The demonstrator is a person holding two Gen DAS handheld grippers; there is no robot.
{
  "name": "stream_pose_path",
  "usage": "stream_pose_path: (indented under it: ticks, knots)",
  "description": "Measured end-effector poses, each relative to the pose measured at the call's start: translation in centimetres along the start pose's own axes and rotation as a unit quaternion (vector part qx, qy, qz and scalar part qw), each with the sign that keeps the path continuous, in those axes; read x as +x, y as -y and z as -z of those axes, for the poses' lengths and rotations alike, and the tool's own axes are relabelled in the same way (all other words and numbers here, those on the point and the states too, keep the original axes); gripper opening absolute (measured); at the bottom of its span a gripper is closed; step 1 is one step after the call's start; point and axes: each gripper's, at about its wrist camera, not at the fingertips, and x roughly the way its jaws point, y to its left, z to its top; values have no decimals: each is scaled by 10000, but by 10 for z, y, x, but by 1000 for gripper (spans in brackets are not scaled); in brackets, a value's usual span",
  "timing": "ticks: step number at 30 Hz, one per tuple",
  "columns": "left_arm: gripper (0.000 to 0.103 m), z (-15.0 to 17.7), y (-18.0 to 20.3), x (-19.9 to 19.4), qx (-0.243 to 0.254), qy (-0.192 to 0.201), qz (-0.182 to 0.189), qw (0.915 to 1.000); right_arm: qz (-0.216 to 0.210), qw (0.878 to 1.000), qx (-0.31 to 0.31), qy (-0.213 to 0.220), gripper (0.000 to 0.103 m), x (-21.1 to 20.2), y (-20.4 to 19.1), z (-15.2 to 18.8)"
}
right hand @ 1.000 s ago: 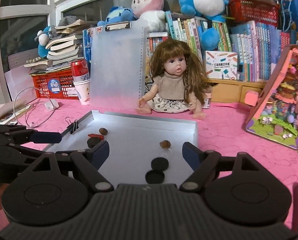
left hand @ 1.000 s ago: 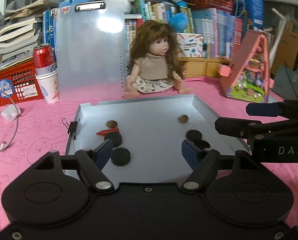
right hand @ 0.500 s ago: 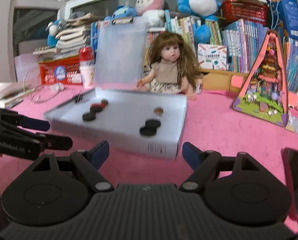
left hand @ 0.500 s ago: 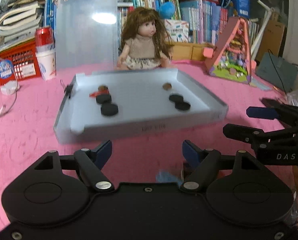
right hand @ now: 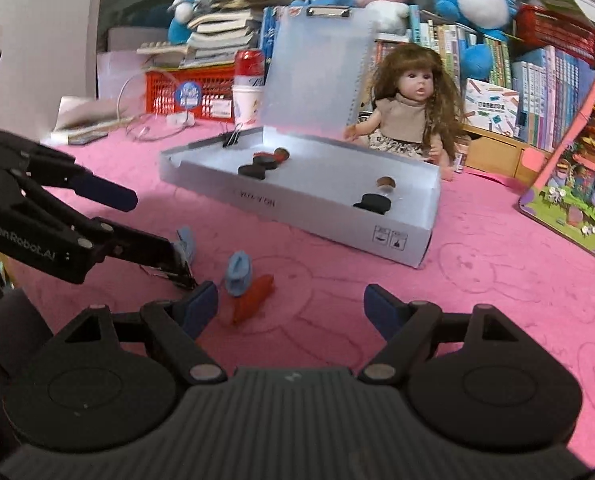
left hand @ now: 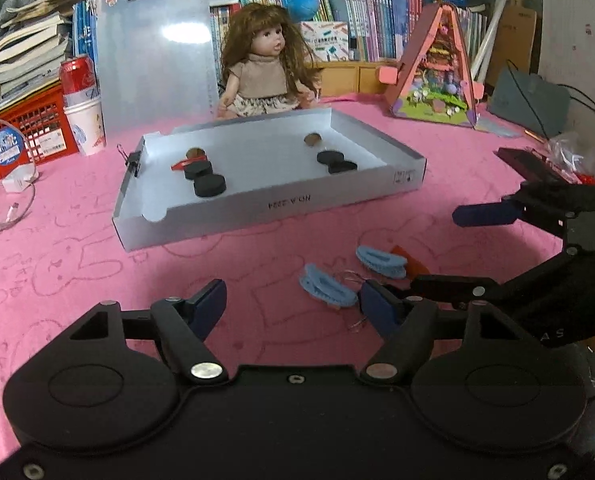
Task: Organize rigid objects
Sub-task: 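Move both tools away from the tray toward the blue clips, then position the left tool around a blue clip while the right tool approaches the orange carrot piece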
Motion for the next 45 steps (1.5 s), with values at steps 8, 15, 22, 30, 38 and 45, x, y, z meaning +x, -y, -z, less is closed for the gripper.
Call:
stream_pose_path:
  ticks: [8,15,22,30,38,45]
  knots:
    - [66,4,2,14,-40,-80,-44,10000,475,9988,112,-103,88,4,10,1]
    - [61,1,3,23,-30,26,-233,9997,1058,9934,414,-163,88,5,25,2]
    - [39,0,0,24,-147,55,-438,9989,689,9963,497,-83,88,2,19,0]
    - [32,3,1,10,-151,17,-357,9992,576,9972,465,-123,86,13,2,-2]
    - [33,11,-5,1,-184,-89,-459,9987,709,9960,527,-149,86,18,3,-5]
    - [36,14,-14,-3,-197,-111,-610,9979,935,9930,695,-170,86,13,12,-1]
